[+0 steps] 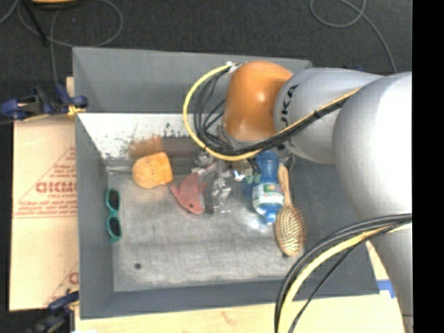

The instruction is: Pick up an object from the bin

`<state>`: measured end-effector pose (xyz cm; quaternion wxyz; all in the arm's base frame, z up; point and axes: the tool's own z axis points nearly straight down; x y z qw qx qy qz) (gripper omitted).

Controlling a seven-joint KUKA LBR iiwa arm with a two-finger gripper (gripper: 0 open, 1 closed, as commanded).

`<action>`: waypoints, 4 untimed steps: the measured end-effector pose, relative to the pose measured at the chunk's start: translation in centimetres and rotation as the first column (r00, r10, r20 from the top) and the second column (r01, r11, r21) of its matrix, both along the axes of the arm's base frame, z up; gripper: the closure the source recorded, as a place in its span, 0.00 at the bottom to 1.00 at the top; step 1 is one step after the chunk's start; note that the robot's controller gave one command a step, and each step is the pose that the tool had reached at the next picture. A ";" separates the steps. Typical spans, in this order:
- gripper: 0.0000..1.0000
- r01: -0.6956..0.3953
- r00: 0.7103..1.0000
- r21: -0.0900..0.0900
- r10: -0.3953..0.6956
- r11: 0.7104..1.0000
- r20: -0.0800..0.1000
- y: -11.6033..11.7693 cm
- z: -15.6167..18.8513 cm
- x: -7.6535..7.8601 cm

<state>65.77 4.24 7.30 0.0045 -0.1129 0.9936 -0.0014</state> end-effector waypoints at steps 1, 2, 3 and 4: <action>1.00 0.097 0.995 0.005 -0.097 0.995 -0.003 -3.6 0.3 -0.7; 1.00 0.097 0.995 0.005 -0.097 0.995 -0.003 -3.6 0.3 -0.7; 1.00 0.096 0.995 0.003 -0.096 0.995 -0.013 -3.6 1.4 -1.0; 1.00 0.097 0.995 0.004 -0.097 0.995 -0.008 -3.6 4.4 -0.8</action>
Offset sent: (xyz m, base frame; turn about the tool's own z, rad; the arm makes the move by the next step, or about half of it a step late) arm 0.0000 0.0000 0.0000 0.0000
